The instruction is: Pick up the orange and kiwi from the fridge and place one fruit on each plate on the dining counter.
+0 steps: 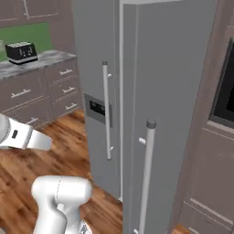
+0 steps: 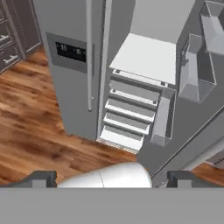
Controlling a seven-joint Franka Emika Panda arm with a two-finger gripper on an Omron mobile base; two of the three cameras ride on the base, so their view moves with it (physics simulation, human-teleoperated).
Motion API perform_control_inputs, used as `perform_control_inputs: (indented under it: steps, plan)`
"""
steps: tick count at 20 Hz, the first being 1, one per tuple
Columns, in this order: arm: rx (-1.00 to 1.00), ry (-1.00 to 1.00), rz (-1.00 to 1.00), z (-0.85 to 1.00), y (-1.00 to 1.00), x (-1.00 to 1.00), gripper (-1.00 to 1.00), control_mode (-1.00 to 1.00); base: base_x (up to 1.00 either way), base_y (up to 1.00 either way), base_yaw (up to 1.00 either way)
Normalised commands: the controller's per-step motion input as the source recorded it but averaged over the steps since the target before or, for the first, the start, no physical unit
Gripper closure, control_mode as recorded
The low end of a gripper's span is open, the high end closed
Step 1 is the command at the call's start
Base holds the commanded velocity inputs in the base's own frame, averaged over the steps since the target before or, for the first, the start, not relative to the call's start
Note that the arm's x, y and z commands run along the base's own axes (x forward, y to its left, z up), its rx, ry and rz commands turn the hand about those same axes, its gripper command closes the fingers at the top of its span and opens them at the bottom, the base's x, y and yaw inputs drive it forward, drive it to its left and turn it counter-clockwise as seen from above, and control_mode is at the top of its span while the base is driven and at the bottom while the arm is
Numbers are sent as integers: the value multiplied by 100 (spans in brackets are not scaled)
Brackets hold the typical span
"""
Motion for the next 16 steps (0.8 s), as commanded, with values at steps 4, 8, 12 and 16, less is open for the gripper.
perform_control_inputs:
  steps: [4,8,12,16]
  plan:
    - [0,0,0,0,0,0,-100,100,30,38,-81]
    - [0,0,0,0,0,0,-100,100,51,56,-73]
    - [0,0,0,0,0,0,-100,100,64,67,-56]
    - [0,0,0,0,0,0,-100,100,75,46,-40]
